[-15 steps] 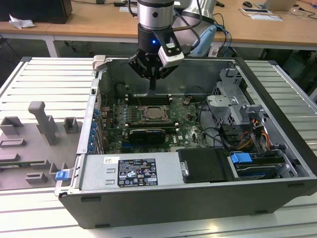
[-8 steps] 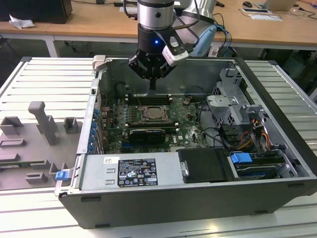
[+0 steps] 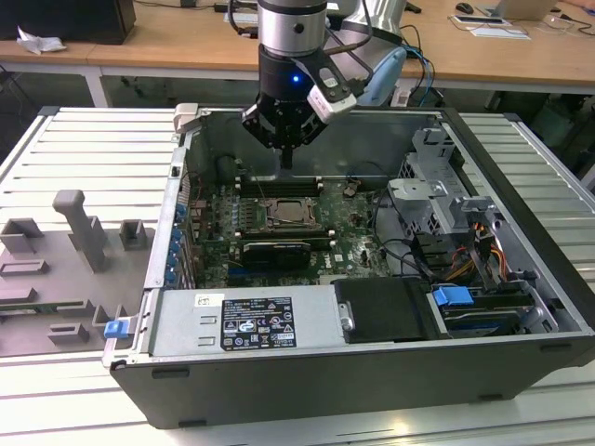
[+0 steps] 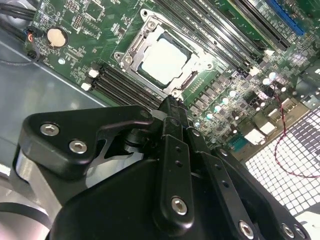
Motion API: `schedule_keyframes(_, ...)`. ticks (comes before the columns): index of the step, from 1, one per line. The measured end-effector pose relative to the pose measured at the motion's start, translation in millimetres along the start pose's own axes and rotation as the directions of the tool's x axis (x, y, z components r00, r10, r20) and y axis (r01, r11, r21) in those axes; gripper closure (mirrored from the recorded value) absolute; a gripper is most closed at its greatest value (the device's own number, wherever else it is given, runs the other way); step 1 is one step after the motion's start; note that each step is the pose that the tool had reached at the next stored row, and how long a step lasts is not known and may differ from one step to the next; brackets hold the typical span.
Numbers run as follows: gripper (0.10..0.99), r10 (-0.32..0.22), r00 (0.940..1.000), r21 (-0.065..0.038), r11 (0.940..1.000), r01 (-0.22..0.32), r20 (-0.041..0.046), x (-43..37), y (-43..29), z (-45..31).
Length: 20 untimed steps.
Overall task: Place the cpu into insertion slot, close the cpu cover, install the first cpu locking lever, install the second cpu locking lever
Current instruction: 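Install the first cpu locking lever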
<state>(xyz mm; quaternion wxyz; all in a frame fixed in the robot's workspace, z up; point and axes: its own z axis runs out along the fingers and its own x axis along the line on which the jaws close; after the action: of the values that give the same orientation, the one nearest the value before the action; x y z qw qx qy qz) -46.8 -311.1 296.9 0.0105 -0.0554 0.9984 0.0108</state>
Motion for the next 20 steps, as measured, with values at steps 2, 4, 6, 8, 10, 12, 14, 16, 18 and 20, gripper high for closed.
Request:
schedule_keyframes(2, 0.98, 0.0, 1.0, 0.0, 1.0, 0.0, 0.0, 0.4, 0.1, 0.3)
schedule_keyframes(4, 0.98, -0.001, 1.0, 0.0, 1.0, 0.001, 0.0, 1.0, 0.1, 0.5)
schedule_keyframes(6, 0.98, -0.002, 1.0, 0.0, 1.0, 0.002, 0.0001, 3.1, 0.4, 1.2)
schedule_keyframes(8, 0.98, -0.002, 1.0, 0.0, 1.0, 0.002, 0.0, 6.6, 0.7, 2.0)
schedule_keyframes(10, 0.98, -0.002, 1.0, 0.0, 1.0, 0.002, 0.0001, 10.8, 1.2, 2.9)
schedule_keyframes(12, 0.98, 0.011, 0.9999, 0.0, 0.9999, -0.011, 0.0006, 16.1, 1.8, 6.5)
schedule_keyframes(14, 0.98, 0.023, 0.9997, 0.001, 0.9997, -0.023, 0.0007, 18.4, 2.0, 8.8)
schedule_keyframes(16, 0.98, 0.024, 0.9997, 0.0, 0.9997, -0.024, 0.0008, 24.3, 2.6, 11.7)
schedule_keyframes(18, 0.98, 0.024, 0.9997, 0.001, 0.9997, -0.024, 0.0006, 25.3, 2.7, 12.3)
schedule_keyframes(20, 0.98, 0.024, 0.9997, 0.0, 0.9997, -0.024, 0.0007, 27.3, 2.9, 12.7)
